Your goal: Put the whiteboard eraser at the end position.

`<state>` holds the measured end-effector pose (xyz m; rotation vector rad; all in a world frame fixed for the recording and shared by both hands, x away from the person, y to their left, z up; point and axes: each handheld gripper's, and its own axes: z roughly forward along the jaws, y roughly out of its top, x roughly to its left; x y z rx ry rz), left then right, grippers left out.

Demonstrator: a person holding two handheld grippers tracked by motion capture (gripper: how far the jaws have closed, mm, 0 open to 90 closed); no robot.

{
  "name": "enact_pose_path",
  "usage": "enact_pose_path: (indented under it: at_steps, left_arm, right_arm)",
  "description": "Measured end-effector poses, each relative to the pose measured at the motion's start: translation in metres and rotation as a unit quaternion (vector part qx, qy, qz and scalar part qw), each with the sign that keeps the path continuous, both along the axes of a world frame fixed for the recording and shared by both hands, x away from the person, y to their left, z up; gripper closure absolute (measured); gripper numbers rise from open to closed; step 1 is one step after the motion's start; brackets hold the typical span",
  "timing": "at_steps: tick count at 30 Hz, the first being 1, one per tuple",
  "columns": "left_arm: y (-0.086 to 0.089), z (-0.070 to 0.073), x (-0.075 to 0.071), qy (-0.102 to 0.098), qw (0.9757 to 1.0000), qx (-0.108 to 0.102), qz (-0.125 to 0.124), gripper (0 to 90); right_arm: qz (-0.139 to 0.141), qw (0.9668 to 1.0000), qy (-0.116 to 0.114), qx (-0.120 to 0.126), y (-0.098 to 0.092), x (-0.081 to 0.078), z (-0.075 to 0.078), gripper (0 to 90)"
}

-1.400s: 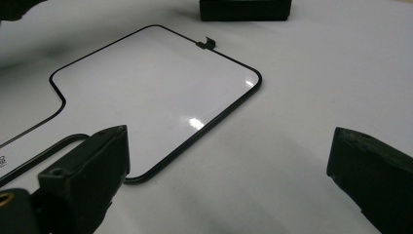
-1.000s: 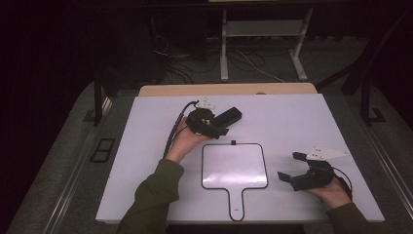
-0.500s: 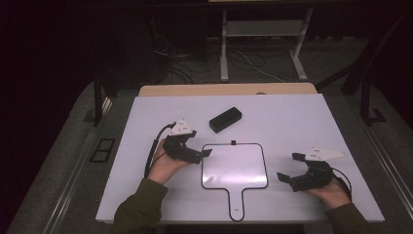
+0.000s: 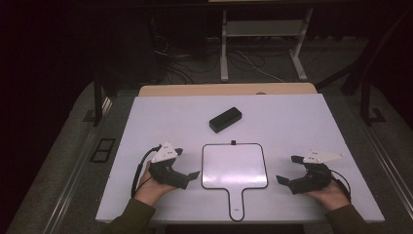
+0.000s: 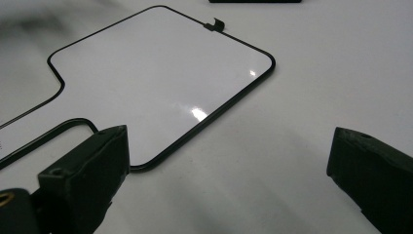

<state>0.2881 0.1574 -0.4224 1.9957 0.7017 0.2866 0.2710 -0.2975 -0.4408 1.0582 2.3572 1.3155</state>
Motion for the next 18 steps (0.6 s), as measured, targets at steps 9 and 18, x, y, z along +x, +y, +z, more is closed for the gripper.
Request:
enact_pose_path:
  at_steps: [9, 18]
  left_arm:
    - [0.016, -0.009, -0.009, 0.004, 0.9999, 0.005, 0.012, 0.0]
    - [0.016, -0.010, -0.007, 0.009, 0.9999, 0.008, 0.011, 0.0]
  right_arm:
    - [0.002, 1.0000, -0.002, 0.001, 0.003, -0.002, 0.000, 1.0]
    - [0.000, 1.0000, -0.003, 0.001, 0.001, -0.002, 0.000, 1.0]
